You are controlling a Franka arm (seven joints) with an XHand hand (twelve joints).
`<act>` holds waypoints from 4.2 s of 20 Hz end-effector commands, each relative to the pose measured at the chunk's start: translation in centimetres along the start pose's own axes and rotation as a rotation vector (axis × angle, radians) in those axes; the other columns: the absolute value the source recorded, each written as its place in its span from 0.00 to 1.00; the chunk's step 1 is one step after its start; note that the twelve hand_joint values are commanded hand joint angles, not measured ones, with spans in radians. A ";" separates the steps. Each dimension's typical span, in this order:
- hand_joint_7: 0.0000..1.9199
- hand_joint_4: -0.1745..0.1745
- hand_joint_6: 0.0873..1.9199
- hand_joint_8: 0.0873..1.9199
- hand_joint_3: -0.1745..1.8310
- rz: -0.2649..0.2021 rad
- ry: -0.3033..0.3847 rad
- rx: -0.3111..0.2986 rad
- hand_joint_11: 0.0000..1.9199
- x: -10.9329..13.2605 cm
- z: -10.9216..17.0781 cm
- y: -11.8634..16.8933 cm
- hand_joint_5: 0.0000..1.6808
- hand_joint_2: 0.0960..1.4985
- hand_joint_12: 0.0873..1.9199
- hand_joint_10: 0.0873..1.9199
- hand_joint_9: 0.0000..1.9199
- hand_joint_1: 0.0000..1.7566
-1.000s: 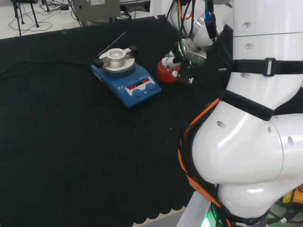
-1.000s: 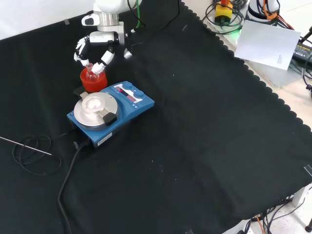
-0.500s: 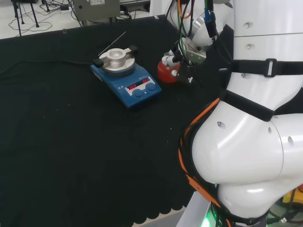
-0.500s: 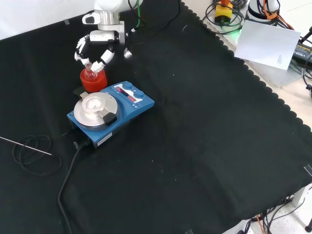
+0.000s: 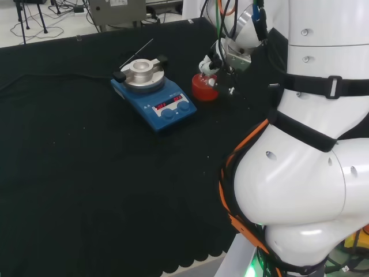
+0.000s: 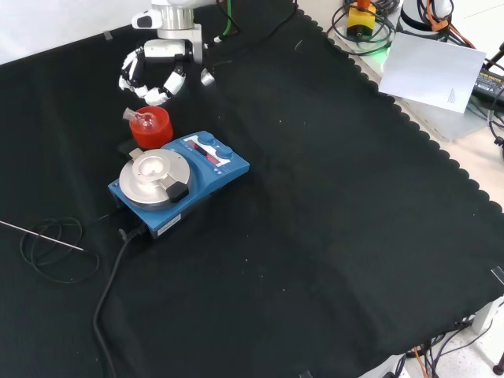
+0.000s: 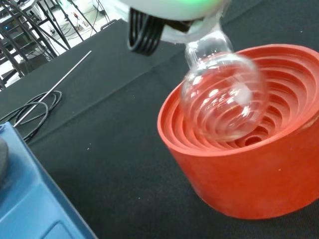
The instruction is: Pick up the round-bottom flask.
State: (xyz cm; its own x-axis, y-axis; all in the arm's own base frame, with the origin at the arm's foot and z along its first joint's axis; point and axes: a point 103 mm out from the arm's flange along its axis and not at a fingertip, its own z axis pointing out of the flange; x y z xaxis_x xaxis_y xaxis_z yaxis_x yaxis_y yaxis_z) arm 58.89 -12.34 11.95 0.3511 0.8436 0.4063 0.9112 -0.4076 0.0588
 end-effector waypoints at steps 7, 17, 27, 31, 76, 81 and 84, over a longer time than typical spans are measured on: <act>0.35 0.64 0.42 0.29 0.38 0.044 0.030 0.069 0.26 -0.8 0.1 -0.8 0.68 0.47 0.65 0.25 0.45 0.64; 0.25 0.12 0.42 0.34 0.45 0.152 0.056 0.164 0.20 -2.4 1.3 0.6 0.46 0.34 0.67 0.33 0.34 0.54; 0.21 0.15 0.38 0.36 0.43 0.221 0.107 0.182 0.17 -3.7 2.1 2.1 0.34 0.34 0.68 0.35 0.30 0.51; 0.21 0.15 0.38 0.36 0.43 0.221 0.109 0.173 0.17 -3.9 2.0 2.4 0.34 0.34 0.68 0.35 0.30 0.51; 0.25 0.00 0.32 0.34 0.40 0.215 0.220 0.181 0.19 -3.0 2.9 2.3 0.69 0.43 0.67 0.34 0.33 0.49; 0.25 0.00 0.32 0.34 0.40 0.204 0.230 0.177 0.19 -2.6 1.9 1.8 0.69 0.43 0.67 0.34 0.33 0.50; 0.25 0.00 0.32 0.34 0.40 0.196 0.232 0.178 0.19 -2.3 1.4 1.5 0.69 0.43 0.67 0.34 0.33 0.50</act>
State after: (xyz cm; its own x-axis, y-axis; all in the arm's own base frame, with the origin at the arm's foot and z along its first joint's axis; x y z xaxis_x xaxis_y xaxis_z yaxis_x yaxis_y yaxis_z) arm 60.23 -14.64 8.98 0.4933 0.6434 0.5854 0.8564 -0.4772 -0.1972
